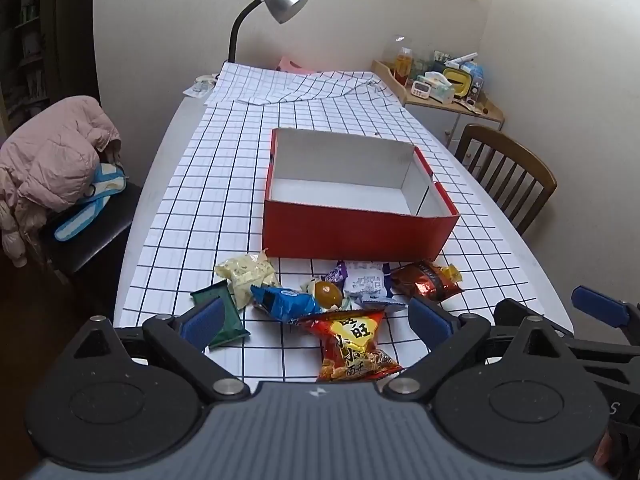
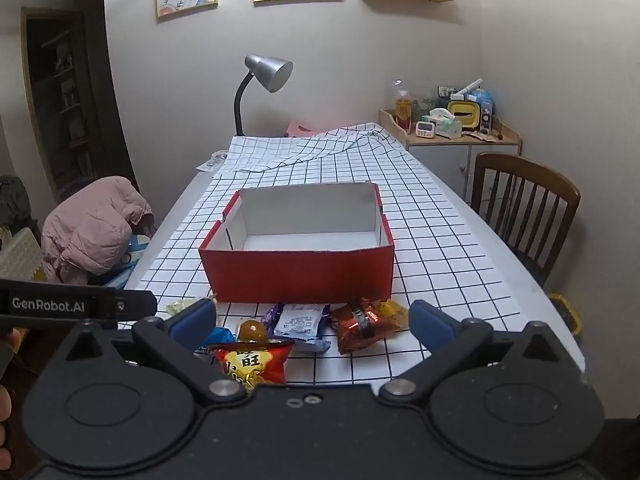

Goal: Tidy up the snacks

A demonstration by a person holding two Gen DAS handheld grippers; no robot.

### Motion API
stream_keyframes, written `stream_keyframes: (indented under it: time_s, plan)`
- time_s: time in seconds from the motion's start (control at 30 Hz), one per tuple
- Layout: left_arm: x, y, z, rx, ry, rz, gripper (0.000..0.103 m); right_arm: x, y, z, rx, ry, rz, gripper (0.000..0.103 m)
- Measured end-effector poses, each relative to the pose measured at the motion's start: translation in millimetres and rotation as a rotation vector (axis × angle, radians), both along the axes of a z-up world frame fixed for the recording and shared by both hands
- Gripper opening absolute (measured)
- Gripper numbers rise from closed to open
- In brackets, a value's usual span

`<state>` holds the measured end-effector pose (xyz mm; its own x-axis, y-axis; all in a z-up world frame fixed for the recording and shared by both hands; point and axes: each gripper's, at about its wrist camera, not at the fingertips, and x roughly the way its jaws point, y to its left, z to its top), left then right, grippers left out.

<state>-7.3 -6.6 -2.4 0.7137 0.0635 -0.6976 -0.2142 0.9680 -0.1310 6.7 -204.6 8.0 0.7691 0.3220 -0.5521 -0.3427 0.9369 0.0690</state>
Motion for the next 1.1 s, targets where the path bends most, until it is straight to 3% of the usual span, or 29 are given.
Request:
stream_keyframes:
  time_s: [1.1]
  plan:
    - [1.8, -0.6, -3.9, 0.002, 0.031, -0.023, 0.099, 0.4, -2.0, -1.8, 0.001, 0.029, -0.015, 0.102]
